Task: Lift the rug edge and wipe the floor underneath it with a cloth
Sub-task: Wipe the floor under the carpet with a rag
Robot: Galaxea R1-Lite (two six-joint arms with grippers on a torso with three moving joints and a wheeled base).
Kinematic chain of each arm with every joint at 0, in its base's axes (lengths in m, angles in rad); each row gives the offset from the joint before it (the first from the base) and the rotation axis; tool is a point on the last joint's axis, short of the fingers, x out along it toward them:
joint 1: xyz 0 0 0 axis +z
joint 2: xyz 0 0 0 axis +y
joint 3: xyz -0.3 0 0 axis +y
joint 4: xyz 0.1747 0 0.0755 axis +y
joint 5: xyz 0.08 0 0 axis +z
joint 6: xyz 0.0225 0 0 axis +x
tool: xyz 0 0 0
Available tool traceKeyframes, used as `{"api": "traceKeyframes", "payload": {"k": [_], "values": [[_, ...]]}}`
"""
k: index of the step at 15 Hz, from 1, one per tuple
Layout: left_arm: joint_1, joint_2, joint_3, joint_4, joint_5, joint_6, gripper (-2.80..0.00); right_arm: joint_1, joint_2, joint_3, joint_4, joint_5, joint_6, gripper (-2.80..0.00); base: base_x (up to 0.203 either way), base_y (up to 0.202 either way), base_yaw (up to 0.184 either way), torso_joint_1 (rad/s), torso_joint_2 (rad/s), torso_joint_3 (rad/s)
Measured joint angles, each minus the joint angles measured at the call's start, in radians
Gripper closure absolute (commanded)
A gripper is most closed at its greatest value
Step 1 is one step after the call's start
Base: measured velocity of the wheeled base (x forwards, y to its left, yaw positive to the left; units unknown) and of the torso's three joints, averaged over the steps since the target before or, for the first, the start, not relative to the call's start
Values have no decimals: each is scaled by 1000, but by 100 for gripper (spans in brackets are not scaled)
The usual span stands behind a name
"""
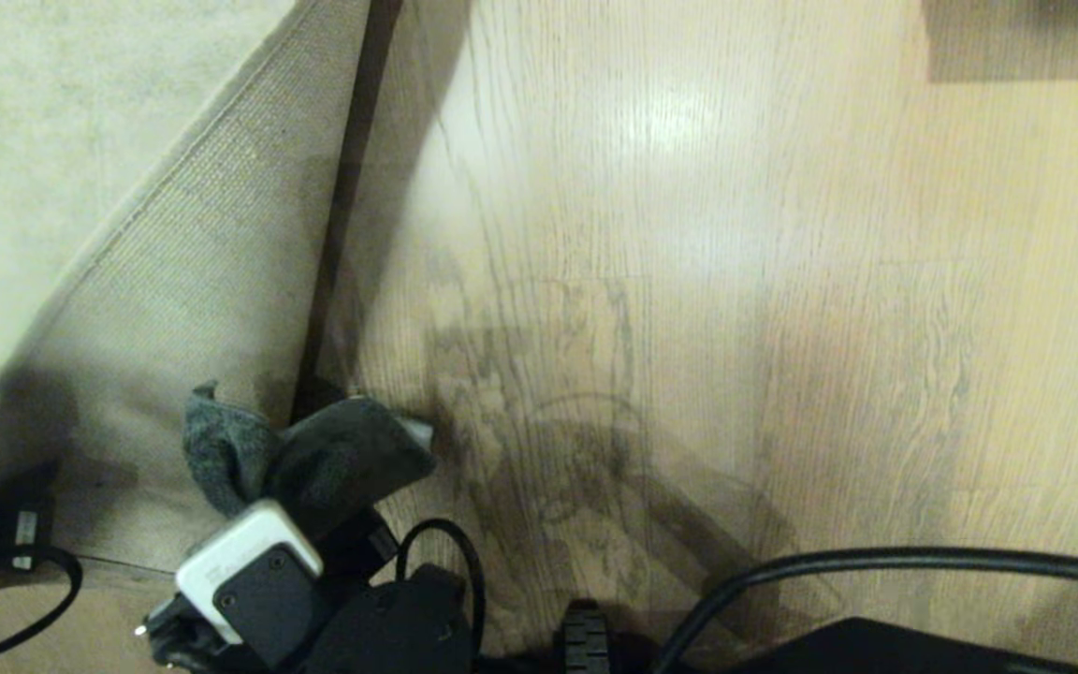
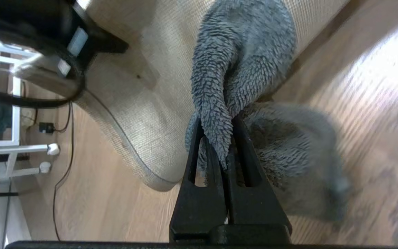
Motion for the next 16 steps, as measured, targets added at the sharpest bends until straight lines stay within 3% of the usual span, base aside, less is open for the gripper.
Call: {"api": "traceKeyframes", "payload": {"k": [6, 9, 16], "values": [[0, 0, 3, 1, 2, -1, 0, 7, 46, -1, -19, 0, 33, 0, 0, 0, 0, 0, 0, 0], [0, 0, 10, 1, 2, 2, 0, -34, 69, -22, -48, 0, 34, 0, 0, 0, 0, 0, 0, 0], [-1, 0, 15, 1, 2, 3, 0, -158, 152, -278, 14, 9, 30, 0, 0, 0, 0, 0, 0, 0]]}}
